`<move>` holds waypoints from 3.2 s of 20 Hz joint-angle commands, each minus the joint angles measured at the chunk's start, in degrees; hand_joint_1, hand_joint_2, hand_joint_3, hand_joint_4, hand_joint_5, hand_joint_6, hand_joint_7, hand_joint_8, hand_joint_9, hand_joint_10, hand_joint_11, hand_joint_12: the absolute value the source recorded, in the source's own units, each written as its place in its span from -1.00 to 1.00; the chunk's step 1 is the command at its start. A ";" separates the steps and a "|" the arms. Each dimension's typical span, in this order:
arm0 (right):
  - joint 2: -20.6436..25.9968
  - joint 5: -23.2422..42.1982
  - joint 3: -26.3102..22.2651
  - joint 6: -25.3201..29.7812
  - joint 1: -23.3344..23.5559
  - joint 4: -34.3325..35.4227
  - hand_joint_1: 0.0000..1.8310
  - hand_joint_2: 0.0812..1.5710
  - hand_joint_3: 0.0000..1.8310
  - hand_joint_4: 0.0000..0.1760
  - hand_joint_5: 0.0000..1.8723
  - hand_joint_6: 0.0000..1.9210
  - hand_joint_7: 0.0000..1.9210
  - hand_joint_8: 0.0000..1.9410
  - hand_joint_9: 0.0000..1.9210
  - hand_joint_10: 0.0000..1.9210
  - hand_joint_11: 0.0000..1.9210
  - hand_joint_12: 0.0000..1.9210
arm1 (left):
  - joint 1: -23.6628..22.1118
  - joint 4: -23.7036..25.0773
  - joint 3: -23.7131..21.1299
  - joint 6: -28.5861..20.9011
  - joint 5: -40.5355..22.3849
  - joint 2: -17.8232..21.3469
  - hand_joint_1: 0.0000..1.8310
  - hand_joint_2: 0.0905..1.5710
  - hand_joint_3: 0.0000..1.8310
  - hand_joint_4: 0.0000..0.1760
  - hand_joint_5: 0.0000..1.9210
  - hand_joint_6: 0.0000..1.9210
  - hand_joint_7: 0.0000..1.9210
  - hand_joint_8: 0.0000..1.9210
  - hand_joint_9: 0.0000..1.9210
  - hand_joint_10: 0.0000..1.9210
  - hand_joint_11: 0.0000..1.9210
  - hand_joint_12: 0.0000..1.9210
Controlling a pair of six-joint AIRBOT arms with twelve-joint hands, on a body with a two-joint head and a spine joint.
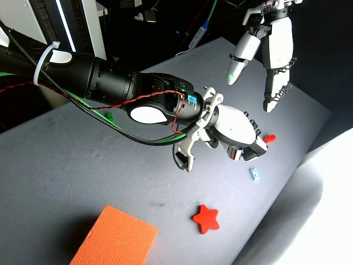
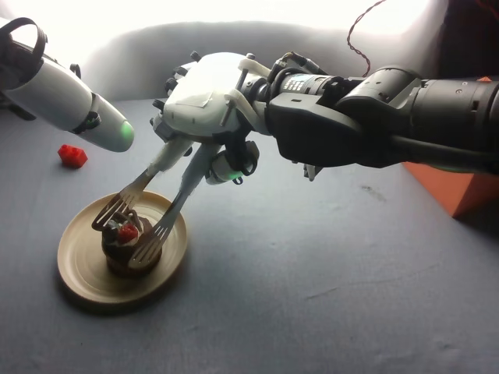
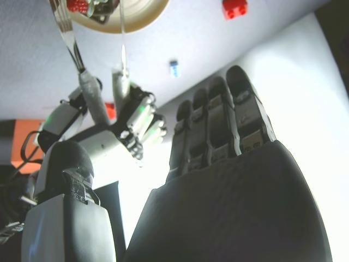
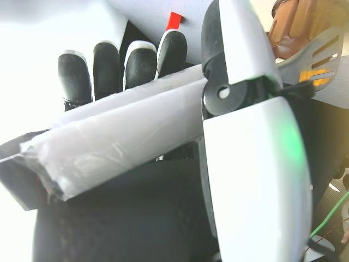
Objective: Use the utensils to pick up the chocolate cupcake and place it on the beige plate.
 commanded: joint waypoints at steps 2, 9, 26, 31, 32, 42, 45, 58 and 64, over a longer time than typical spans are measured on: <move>0.69 6.87 -0.19 -0.17 1.23 -0.06 0.23 0.60 -1.00 -1.00 -0.28 0.40 -0.24 0.56 -0.54 0.49 -0.72 0.90 | -0.41 2.12 0.09 -0.12 -2.98 0.30 -0.55 0.33 -1.00 -1.00 -0.87 -1.00 -0.86 -1.00 -0.85 -1.00 -1.00 -0.59; 3.18 6.87 -2.84 0.20 3.40 -0.04 0.22 0.63 -1.00 -1.00 -0.35 0.47 -0.26 0.59 -0.54 0.50 -0.66 0.85 | -0.41 2.12 0.09 -0.12 -2.98 0.30 -0.54 0.32 -1.00 -1.00 -0.86 -1.00 -0.86 -1.00 -0.86 -1.00 -1.00 -0.62; 24.58 5.25 -23.70 -0.53 5.37 0.06 0.22 0.63 -1.00 -1.00 -0.36 0.48 -0.26 0.60 -0.54 0.49 -0.62 0.80 | -0.41 2.12 0.00 -0.12 -2.97 0.31 -0.56 0.33 -1.00 -1.00 -0.90 -1.00 -0.88 -1.00 -0.90 -0.99 -1.00 -0.66; 31.24 10.75 -29.41 3.04 -0.40 -0.02 0.24 0.59 -1.00 -1.00 -0.24 0.34 -0.27 0.59 -0.54 0.51 -0.63 0.85 | -0.41 2.13 0.00 -0.12 -2.96 0.51 -0.57 0.33 -1.00 -1.00 -0.88 -1.00 -0.89 -1.00 -0.89 -1.00 -1.00 -0.61; 31.54 10.72 -29.43 4.97 -0.93 -0.02 0.25 0.58 -1.00 -1.00 -0.21 0.30 -0.27 0.61 -0.56 0.51 -0.66 0.83 | -0.41 2.13 -0.01 -0.12 -2.94 0.51 -0.57 0.33 -1.00 -1.00 -0.88 -1.00 -0.88 -1.00 -0.89 -1.00 -1.00 -0.61; 32.35 24.56 -30.59 15.50 -13.97 -0.07 0.24 0.59 -1.00 -1.00 -0.24 0.35 -0.26 0.58 -0.54 0.51 -0.63 0.81 | -0.41 2.12 -0.17 -0.12 -2.91 0.54 -0.56 0.32 -1.00 -1.00 -0.89 -1.00 -0.87 -1.00 -0.90 -1.00 -1.00 -0.70; 31.45 24.25 -30.45 14.33 -15.42 -0.10 0.23 0.60 -1.00 -1.00 -0.26 0.39 -0.28 0.59 -0.56 0.50 -0.67 0.81 | -0.42 2.12 -0.17 -0.12 -2.91 0.52 -0.54 0.31 -1.00 -1.00 -0.86 -1.00 -0.85 -1.00 -0.86 -1.00 -1.00 -0.53; 26.12 24.23 -25.63 9.07 -19.66 -0.11 0.02 0.48 -1.00 -1.00 -0.48 -0.44 -0.51 -0.30 -0.66 0.13 -0.82 0.69 | -0.44 2.12 -0.08 -0.12 -2.92 0.52 -0.55 0.32 -1.00 -1.00 -0.89 -1.00 -0.90 -1.00 -0.91 -1.00 -1.00 -0.66; 26.00 23.36 -25.63 8.65 -19.86 -0.11 -0.65 0.32 -1.00 -1.00 -0.78 -1.00 -0.80 -1.00 -0.80 -0.99 -1.00 -0.33 | -0.44 2.13 -0.02 -0.12 -2.92 0.51 -0.59 0.33 -1.00 -1.00 -0.91 -1.00 -0.92 -1.00 -0.92 -1.00 -1.00 -0.74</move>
